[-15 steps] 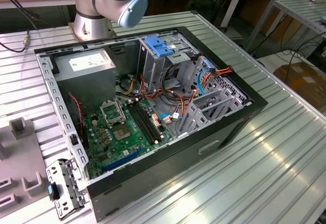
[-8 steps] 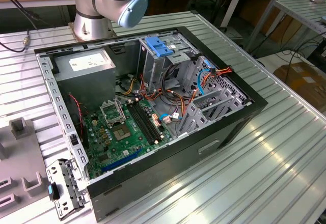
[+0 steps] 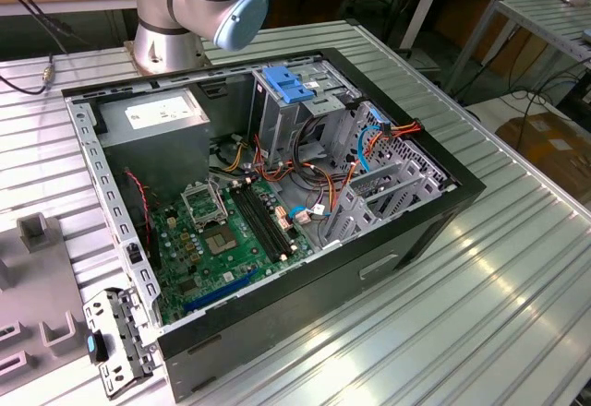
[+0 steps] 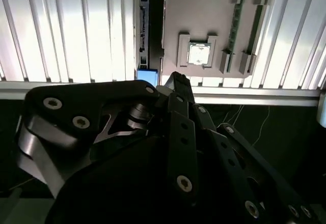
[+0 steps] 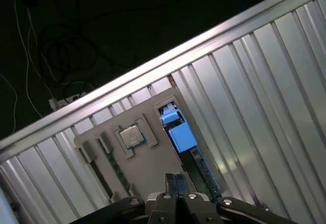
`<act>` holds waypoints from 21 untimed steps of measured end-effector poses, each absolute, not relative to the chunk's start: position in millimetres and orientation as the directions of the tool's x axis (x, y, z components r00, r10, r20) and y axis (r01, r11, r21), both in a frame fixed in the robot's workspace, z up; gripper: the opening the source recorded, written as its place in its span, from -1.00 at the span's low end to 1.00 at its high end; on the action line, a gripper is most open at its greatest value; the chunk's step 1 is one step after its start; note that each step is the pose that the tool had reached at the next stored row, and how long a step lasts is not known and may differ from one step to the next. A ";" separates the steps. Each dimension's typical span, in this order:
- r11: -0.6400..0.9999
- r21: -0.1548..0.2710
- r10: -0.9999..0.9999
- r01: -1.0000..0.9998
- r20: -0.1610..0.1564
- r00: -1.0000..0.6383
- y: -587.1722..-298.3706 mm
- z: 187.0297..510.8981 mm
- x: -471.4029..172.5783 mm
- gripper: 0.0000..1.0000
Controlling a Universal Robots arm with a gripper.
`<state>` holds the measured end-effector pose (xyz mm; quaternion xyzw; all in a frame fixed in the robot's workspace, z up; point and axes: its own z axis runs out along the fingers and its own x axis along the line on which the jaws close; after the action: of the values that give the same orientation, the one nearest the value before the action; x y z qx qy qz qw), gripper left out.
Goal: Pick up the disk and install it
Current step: 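Pick up the disk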
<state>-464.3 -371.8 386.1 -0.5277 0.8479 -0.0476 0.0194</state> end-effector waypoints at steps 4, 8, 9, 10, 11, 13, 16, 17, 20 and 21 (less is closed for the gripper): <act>0.364 -0.101 -0.930 -0.926 0.017 -0.367 -371.8 386.0 -464.4 -0.79; 0.358 -0.101 -0.932 -0.928 0.017 -0.362 -371.8 385.9 -464.3 -0.79; 0.358 -0.101 -0.932 -0.928 0.017 -0.362 -371.8 386.0 -464.3 -0.79; 0.358 -0.101 -0.932 -0.928 0.017 -0.362 -371.8 385.9 -464.4 -0.79; 0.358 -0.101 -0.932 -0.928 0.017 -0.362 -371.8 386.0 -464.3 -0.79; 0.358 -0.101 -0.932 -0.928 0.017 -0.362 -371.8 385.9 -464.3 -0.79; 0.327 -0.101 -0.944 -0.940 0.017 -0.330 -371.8 386.0 -464.4 -0.79; 0.303 -0.101 -0.952 -0.948 0.017 -0.306 -371.8 385.9 -464.4 -0.79; 0.214 -0.102 -0.976 -0.972 0.017 -0.216 -371.8 385.9 -464.4 -0.79; 0.197 -0.102 -0.980 -0.975 0.017 -0.200 -371.8 385.8 -464.4 -0.79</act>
<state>-464.4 -371.8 385.8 -0.6319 0.7733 -0.0450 0.0257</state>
